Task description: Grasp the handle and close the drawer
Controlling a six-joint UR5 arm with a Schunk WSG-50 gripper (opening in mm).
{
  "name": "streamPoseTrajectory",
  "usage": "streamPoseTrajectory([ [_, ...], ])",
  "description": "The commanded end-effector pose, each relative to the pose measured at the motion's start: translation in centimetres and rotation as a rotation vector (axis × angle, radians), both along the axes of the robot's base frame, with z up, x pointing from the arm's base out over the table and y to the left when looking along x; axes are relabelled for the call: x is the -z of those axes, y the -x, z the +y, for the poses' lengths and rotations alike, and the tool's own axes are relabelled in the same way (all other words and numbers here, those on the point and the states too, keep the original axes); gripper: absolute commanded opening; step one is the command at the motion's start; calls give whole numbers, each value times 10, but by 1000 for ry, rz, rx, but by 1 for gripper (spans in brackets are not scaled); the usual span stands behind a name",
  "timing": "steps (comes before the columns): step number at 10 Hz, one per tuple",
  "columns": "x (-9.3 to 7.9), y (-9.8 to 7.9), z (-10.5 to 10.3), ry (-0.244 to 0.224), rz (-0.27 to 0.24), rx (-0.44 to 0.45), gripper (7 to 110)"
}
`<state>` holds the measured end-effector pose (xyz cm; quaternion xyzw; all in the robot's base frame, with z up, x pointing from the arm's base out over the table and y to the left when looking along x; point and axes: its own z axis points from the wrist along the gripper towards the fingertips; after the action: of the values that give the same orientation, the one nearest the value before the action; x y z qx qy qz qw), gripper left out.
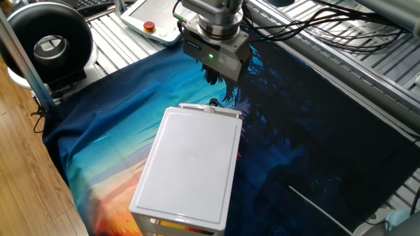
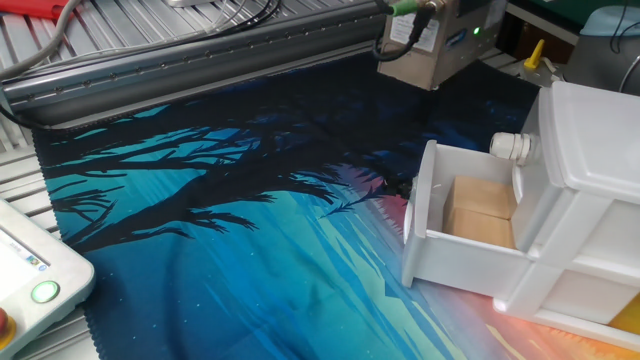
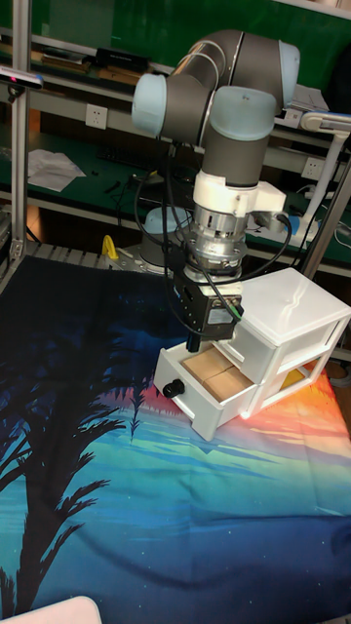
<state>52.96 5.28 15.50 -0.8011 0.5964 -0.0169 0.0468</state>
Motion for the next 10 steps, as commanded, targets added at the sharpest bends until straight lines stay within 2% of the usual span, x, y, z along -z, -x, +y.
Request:
streamPoseTrajectory([
  [1, 0, -5, -5, 21, -18, -30, 7],
  [5, 0, -2, -6, 25, -9, -46, 7],
  [10, 1, 23, -6, 25, 89, -81, 7],
])
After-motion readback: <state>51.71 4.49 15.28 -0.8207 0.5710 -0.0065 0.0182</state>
